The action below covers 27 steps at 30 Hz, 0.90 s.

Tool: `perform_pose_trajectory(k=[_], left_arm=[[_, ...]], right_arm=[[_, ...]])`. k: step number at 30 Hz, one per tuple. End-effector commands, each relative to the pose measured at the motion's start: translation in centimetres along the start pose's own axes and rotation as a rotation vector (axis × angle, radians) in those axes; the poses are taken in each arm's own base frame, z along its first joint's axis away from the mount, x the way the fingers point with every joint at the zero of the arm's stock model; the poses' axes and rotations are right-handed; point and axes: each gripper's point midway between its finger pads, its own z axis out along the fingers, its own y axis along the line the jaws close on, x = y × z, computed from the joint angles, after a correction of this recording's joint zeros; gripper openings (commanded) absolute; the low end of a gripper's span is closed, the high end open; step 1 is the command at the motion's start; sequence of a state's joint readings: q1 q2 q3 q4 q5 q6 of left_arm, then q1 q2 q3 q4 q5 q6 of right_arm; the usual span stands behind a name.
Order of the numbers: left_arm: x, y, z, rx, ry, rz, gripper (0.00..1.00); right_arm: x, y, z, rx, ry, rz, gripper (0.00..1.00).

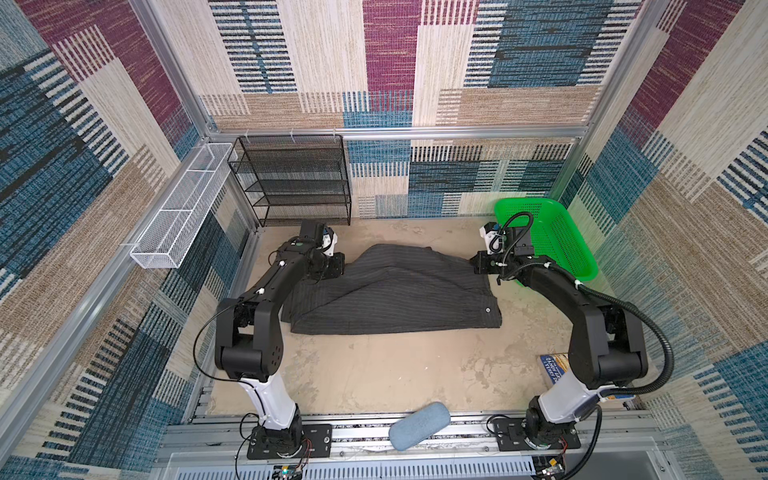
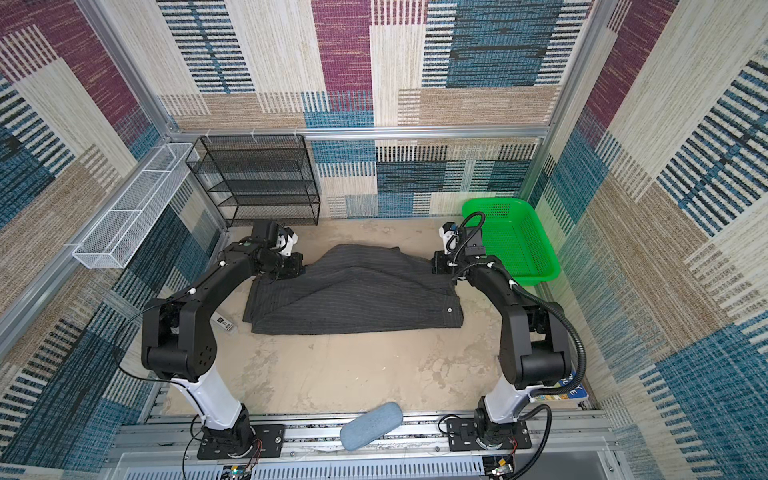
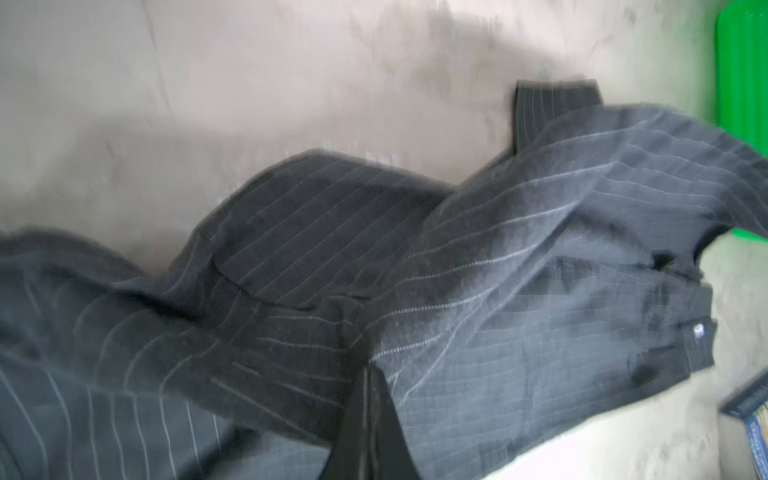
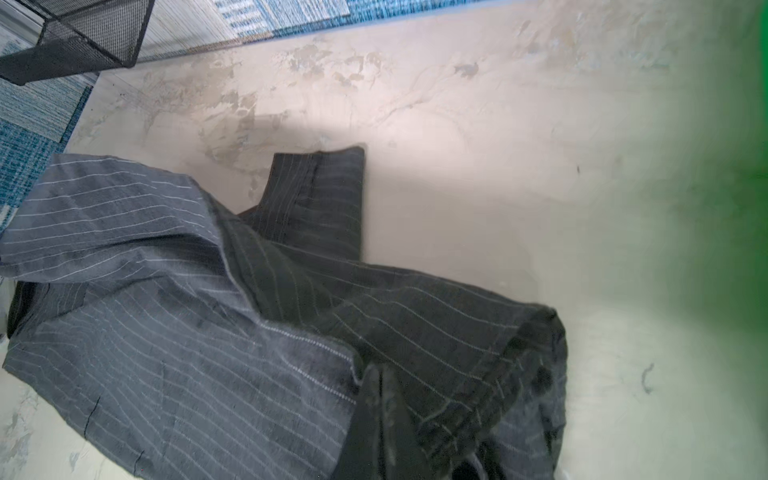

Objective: Fold and stack the long sleeve shirts

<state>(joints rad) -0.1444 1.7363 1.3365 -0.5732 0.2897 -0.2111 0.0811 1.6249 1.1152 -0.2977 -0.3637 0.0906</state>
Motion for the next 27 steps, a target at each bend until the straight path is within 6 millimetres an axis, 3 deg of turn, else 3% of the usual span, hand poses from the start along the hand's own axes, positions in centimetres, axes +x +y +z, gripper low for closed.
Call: perform_pose_trajectory(k=[1,7,16,22,27], left_arm=[[1.8,0.0,-0.3,0.007,-0.030,-0.053,0.00],[5.9,0.0,0.3,0.020,-0.005,-0.107,0.00],[8.4,-0.2,0.6,-0.003,0.016,-0.140,0.00],[9.7,-0.1,0.5,-0.011,0.014,-0.172,0.19],[10.9,-0.2,-0.1,-0.004,0.013,-0.202,0.32]], right_arm=[[1.9,-0.3,-0.8,0.026,-0.001,0.045,0.02],[6.3,-1.5,-2.0,0.093,0.036,0.118,0.02],[7.8,-3.9,-3.5,0.248,0.035,0.171,0.02],[9.3,-5.3,-3.2,0.314,0.058,0.225,0.10],[9.8,-6.1,-3.3,0.368,0.076,0.248,0.30]])
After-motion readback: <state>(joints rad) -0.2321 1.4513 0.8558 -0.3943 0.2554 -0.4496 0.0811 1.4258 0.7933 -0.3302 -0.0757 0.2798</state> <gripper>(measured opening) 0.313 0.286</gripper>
